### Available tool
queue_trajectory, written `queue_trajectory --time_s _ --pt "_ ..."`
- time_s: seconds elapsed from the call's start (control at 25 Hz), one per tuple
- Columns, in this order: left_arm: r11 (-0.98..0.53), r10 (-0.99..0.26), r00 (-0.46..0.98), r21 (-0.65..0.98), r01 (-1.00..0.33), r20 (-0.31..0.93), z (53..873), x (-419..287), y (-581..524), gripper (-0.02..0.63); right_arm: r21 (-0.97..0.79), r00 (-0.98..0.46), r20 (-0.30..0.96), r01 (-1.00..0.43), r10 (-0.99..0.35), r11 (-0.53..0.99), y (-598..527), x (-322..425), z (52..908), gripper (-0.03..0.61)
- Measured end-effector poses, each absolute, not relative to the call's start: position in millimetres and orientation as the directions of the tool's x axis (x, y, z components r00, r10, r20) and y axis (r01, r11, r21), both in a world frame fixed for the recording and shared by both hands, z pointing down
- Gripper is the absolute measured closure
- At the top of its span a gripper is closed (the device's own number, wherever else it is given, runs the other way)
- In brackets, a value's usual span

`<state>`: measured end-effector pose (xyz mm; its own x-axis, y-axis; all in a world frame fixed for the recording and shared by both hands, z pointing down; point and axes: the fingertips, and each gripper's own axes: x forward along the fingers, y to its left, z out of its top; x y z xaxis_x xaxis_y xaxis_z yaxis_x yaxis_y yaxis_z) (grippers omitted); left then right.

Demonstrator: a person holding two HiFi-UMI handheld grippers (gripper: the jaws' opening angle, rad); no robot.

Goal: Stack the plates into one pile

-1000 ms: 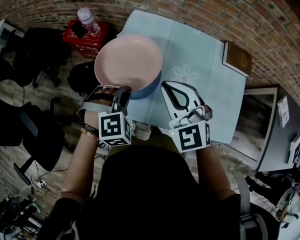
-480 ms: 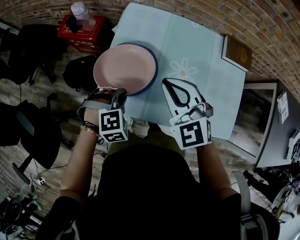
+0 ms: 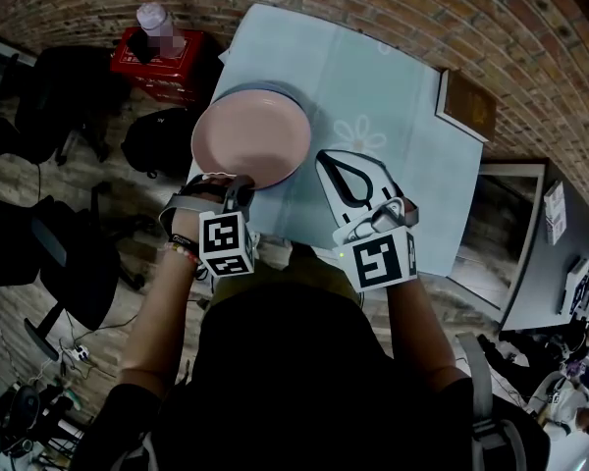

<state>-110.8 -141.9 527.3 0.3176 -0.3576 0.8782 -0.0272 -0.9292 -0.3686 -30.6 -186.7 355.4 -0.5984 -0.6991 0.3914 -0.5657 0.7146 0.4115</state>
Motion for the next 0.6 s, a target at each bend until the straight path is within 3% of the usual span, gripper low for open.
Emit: queue_trajectory --time_s 0.36,0.6 --pt "-0.923 -0.370 0.316 -0.385 -0.017 0.874 529.5 -111.9 -142.5 0.575 0.410 -0.604 0.391 -0.561 -0.694 0.719 -191.1 -34.0 355.3 0.543" --pt "-0.952 -0.294 0.338 -0.304 -0.022 0.894 535.9 -116.5 -127.1 0.552 0.406 -0.618 0.394 -0.546 -0.680 0.733 -187.0 -45.0 355.3 0.543"
